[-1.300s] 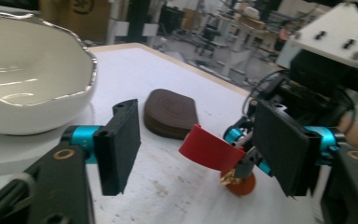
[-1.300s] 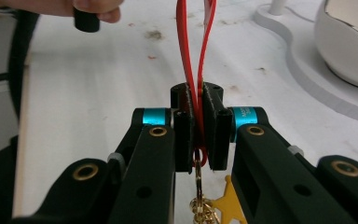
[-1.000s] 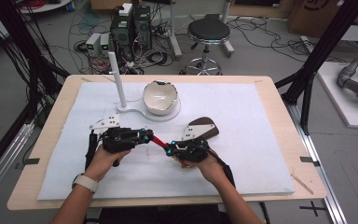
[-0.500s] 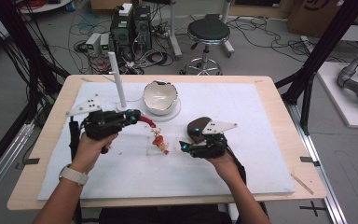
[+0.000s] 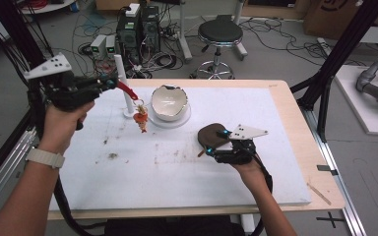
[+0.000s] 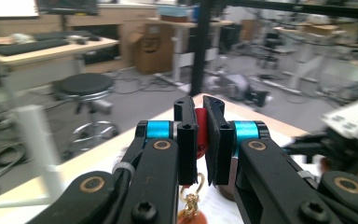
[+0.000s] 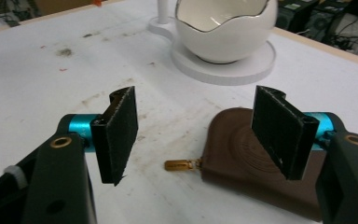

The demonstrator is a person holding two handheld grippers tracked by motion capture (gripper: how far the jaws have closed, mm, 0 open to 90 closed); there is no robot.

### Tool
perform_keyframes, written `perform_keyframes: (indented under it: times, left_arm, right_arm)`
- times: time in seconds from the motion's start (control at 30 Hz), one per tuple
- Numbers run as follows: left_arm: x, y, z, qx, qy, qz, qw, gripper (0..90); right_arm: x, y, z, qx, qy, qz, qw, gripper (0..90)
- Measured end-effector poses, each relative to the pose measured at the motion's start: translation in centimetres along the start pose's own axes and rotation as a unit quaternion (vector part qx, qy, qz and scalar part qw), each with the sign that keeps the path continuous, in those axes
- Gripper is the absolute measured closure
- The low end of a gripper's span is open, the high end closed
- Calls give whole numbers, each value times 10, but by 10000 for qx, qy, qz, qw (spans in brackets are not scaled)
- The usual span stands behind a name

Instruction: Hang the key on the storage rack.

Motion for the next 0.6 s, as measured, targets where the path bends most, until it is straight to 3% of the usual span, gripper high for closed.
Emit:
perform_keyframes:
  times: [0.23,0.4,0.6]
  left_arm:
    - [4,-29,17,-27,-120,604,9981,838]
    - [6,-42,25,-25,-60,796,9968,837]
    - [5,-57,27,190,100,963,9951,837]
  right_arm:
    - [7,9,0,24,60,-181,9998,319]
    - [7,8,-1,80,18,-192,9998,319]
    - [7,9,-1,68,39,-205,9998,319]
Point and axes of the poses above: each handheld gripper's, and its own axes: x roughly backward along the jaws, z roughly out of its top, y roughly to its right, the point moved 8 cm from there along -x, roughly forward along the jaws, and after that the axes turned 13 degrees about y, right-handed, at the moved point
